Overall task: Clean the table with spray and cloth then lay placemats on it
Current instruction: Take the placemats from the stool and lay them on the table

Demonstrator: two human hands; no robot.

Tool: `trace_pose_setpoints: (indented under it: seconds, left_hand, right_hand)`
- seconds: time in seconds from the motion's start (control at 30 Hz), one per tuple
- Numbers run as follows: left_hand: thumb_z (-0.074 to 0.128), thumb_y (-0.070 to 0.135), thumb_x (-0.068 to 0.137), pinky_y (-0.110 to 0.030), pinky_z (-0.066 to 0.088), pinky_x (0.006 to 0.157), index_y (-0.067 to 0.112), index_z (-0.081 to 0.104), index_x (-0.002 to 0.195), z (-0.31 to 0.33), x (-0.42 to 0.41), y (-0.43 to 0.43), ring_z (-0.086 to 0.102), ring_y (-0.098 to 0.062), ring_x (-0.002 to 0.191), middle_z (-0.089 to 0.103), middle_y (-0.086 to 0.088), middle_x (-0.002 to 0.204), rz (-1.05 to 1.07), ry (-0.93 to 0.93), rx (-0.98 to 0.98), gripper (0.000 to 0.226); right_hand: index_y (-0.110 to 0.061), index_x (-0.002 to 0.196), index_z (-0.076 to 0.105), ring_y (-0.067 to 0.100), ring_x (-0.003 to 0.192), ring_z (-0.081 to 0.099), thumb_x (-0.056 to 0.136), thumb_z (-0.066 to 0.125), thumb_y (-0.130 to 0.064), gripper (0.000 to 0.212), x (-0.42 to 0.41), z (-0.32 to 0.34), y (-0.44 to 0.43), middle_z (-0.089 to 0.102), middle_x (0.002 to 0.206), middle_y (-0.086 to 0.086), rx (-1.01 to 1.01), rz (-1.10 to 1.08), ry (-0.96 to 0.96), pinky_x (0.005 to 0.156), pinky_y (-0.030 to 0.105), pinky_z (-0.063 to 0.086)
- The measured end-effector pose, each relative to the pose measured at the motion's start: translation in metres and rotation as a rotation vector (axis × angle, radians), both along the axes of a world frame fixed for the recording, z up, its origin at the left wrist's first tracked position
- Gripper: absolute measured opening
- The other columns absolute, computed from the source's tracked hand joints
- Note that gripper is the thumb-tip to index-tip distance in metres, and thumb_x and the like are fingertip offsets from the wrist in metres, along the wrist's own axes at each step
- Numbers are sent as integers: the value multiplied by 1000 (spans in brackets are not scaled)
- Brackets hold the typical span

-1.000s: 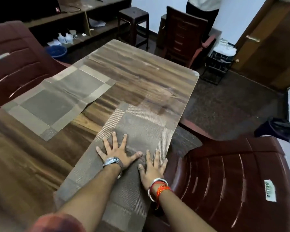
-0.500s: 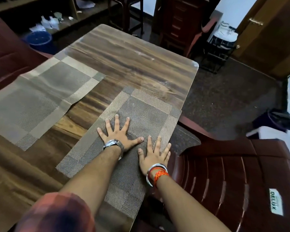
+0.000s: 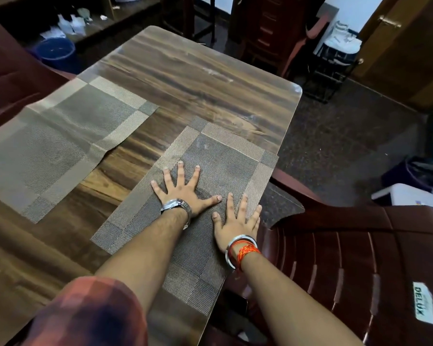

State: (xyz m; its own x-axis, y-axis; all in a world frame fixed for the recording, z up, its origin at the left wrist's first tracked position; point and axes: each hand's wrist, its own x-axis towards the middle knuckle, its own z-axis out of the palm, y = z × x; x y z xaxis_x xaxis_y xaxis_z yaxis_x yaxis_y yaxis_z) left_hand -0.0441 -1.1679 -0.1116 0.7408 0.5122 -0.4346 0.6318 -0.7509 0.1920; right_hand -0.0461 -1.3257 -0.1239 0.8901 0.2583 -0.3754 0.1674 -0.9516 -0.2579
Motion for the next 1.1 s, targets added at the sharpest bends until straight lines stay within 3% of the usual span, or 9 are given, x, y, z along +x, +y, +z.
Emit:
trace_pose_setpoints:
  seconds: [0.57, 1.1]
  left_hand:
    - [13, 108, 41, -73, -12, 104, 60, -17, 141, 6, -9, -2, -30, -39, 140, -32, 11, 155, 47, 10, -7, 115]
    - [12, 108, 36, -77, -11, 100, 60, -16, 141, 9, -12, -6, -33, -42, 138, -32, 10, 156, 135, 17, -28, 119]
  right_hand:
    - [-40, 151, -6, 43, 143, -20, 93, 23, -65, 70, -2, 1, 0, -18, 161, -4, -20, 3, -63, 118, 52, -6]
    - [-39, 150, -12, 44, 142, -22, 93, 22, -64, 70, 0, 0, -1, -24, 159, -4, -21, 40, -48, 117, 51, -8]
